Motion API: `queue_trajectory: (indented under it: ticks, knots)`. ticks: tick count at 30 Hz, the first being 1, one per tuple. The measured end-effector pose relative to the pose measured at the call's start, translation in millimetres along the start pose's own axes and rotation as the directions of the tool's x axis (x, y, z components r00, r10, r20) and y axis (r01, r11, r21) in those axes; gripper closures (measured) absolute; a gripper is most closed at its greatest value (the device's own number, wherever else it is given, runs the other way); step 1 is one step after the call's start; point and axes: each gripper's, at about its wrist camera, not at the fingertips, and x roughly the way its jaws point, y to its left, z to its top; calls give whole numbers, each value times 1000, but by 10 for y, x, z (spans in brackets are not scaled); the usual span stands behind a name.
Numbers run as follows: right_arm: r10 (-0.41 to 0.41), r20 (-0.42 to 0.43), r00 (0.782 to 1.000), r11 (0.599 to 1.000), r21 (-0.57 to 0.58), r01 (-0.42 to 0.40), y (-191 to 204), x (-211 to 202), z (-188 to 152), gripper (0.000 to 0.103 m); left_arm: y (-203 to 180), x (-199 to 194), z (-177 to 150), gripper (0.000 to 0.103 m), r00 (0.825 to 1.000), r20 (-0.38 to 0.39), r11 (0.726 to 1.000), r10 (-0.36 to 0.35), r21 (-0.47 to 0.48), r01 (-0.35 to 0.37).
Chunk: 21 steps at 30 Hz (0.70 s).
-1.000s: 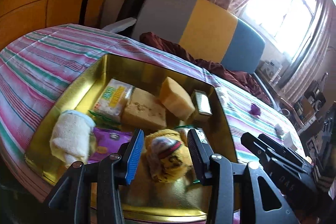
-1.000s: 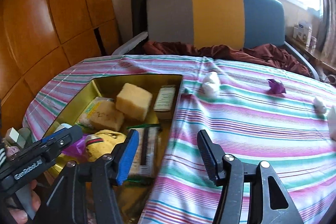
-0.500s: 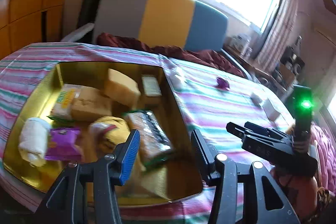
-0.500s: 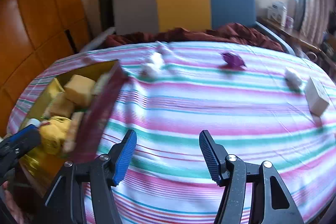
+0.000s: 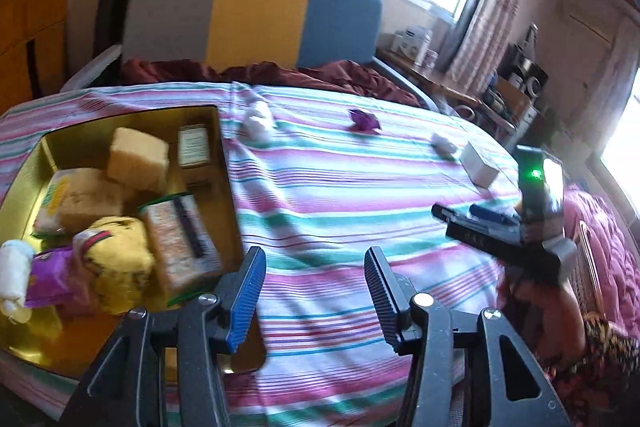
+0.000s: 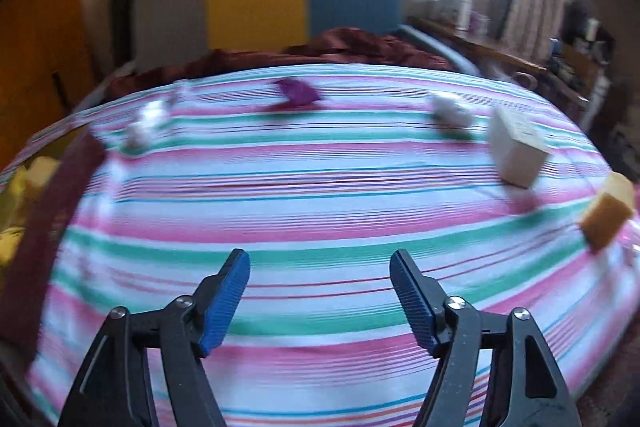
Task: Organize objects
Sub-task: 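Move both tools back toward the remaining items on the bedspread, then grasp the cream printed box with the right tool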
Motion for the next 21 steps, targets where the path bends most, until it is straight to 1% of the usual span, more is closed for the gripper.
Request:
queue_trajectory:
  ticks: [1, 4, 5, 9, 13, 15, 19, 21]
  knots:
    - [-36, -2, 999, 999, 19, 36, -142, 38, 26, 26, -28, 23, 4, 51, 1000, -7, 1000, -4, 7, 4]
    - [-113, 9, 994, 991, 68, 112, -501, 99, 124, 24, -169, 110, 10, 51, 999, -31, 999, -18, 32, 19]
    - [-147, 16, 989, 986, 88, 145, -636, 113, 174, 23, -213, 141, 13, 51, 999, -40, 999, -22, 41, 24]
    - [-239, 58, 969, 958, 174, 226, -1134, 156, 380, 17, -385, 246, 11, 51, 997, -68, 996, -38, 83, 43]
    - [-278, 82, 957, 939, 234, 252, -1476, 276, 594, 15, -523, 367, 4, 51, 994, -99, 992, -51, 108, 62]
    - [-276, 81, 958, 934, 258, 247, -1625, 384, 689, 15, -591, 427, -11, 51, 992, -114, 991, -55, 115, 68]
    - [-264, 86, 961, 938, 255, 235, -1708, 582, 790, 15, -680, 518, -30, 51, 988, -138, 988, -75, 124, 93]
    - [-249, 66, 966, 937, 269, 223, -1771, 707, 835, 17, -721, 560, -42, 51, 986, -149, 986, -81, 134, 101]
